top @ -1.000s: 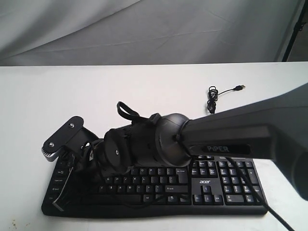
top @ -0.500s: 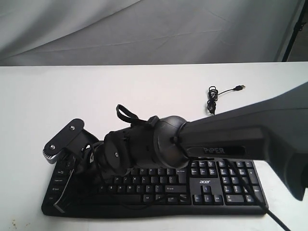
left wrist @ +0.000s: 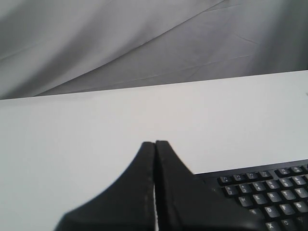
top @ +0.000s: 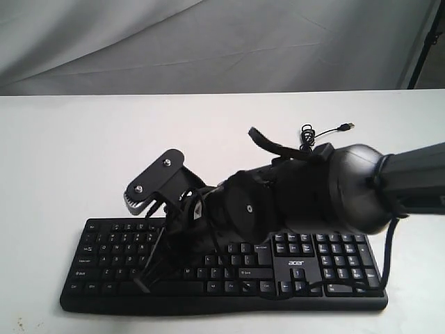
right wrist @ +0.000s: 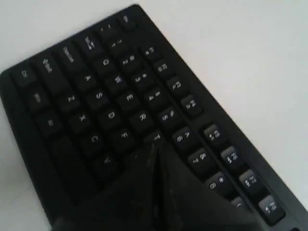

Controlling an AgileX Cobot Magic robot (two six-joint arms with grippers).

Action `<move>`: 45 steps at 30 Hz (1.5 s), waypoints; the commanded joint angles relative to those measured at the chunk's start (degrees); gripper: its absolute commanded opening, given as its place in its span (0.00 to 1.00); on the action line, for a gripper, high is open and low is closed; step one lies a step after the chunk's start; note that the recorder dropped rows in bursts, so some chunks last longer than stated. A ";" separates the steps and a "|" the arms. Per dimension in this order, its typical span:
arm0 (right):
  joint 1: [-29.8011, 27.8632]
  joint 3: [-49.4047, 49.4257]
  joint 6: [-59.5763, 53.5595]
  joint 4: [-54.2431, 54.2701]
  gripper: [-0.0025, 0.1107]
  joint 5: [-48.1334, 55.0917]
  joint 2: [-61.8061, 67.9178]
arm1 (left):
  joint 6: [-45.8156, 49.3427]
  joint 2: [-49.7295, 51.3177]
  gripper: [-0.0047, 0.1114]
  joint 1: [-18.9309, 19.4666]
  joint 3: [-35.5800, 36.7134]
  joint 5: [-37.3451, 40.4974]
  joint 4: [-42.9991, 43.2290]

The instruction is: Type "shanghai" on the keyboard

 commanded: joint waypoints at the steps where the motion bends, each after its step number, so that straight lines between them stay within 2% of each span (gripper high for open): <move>1: -0.16 1.83 0.32 -0.31 0.02 -1.98 0.30 | -0.16 -0.20 0.04 -0.20 0.25 -0.33 0.27; 13: 0.51 1.69 0.10 -1.25 0.02 -5.77 2.94 | -0.16 -0.20 0.04 -0.20 0.25 -0.33 0.27; 45: 1.10 1.69 0.35 -1.52 0.02 -6.02 5.53 | -0.16 -0.20 0.04 -0.20 0.25 -0.33 0.27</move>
